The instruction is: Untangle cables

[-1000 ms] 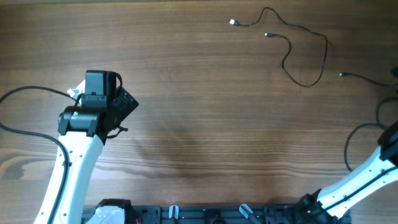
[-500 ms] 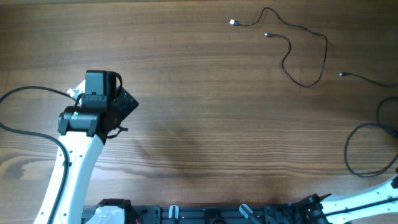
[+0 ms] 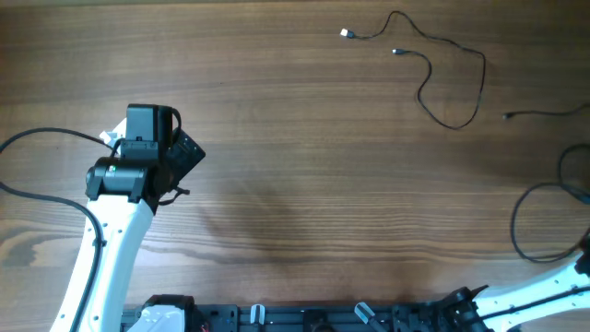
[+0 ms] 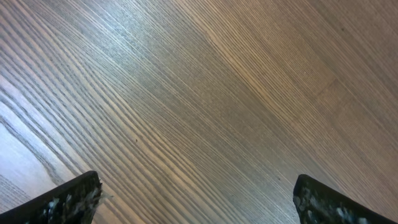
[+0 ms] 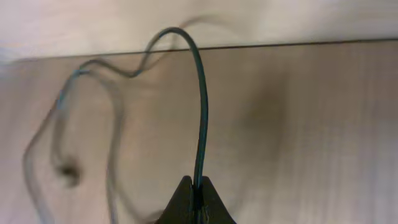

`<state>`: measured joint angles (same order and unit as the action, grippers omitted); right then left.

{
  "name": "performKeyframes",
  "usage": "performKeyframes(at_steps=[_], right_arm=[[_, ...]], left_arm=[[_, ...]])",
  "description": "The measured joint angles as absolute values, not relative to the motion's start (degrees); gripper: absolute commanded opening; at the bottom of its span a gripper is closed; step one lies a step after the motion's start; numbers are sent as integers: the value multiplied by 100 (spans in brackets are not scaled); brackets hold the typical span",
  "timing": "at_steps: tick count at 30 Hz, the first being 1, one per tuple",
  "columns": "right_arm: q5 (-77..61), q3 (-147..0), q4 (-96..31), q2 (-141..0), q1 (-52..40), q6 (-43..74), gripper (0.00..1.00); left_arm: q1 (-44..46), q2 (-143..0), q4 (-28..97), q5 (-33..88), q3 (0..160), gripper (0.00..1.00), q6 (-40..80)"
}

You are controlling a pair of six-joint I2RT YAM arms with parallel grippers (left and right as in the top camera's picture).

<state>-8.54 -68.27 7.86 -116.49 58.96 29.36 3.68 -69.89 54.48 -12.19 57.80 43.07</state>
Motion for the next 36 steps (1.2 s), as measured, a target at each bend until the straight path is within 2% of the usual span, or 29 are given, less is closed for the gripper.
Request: performKeyframes(at_steps=[3,8,11,12,13,14,15,22,28,31,34,36], right_arm=[[-1186,-7312,1004,-11649,5395,2641,4],[-803,-7651,2665,-11754,3988,2193,4],[-652,-8075,2657,-12348,3564,2121,6],[-613,-8403,2327,-12691,3509,2104,27],[-587,-8670,1988,-12919,3492,2086,42],[-539,-9050,1413,-13190,3479,2067,76],[-526,-9347,1081,-13428,3479,2038,100],[-504,-9588,-266,-12975,3481,1892,100],[375,-9699,-2882,-10125,3481,1629,100],[489,-9710,-3575,-9301,3485,1822,100],[-163,-9710,-3627,-8630,3485,2196,100],[-1076,-9706,-3789,-8121,3468,2357,100]], left_arm=[[368,-6989,5446,-1219,5780,100,4307],[368,-6989,5450,-1219,5780,100,4307],[368,-6989,5446,-1219,5780,100,4307],[368,-6989,5452,-1221,5780,100,4307],[368,-6989,5446,-1219,5780,100,4307],[368,-6989,5446,-1219,5780,100,4307],[368,-6989,5448,-1219,5780,100,4307],[368,-6989,5448,-1219,5780,100,4307],[368,-6989,5448,-1221,5780,100,4307],[368,-6989,5446,-1219,5780,100,4307],[368,-6989,5446,-1219,5780,100,4307],[368,-6989,5457,-1219,5780,100,4307]])
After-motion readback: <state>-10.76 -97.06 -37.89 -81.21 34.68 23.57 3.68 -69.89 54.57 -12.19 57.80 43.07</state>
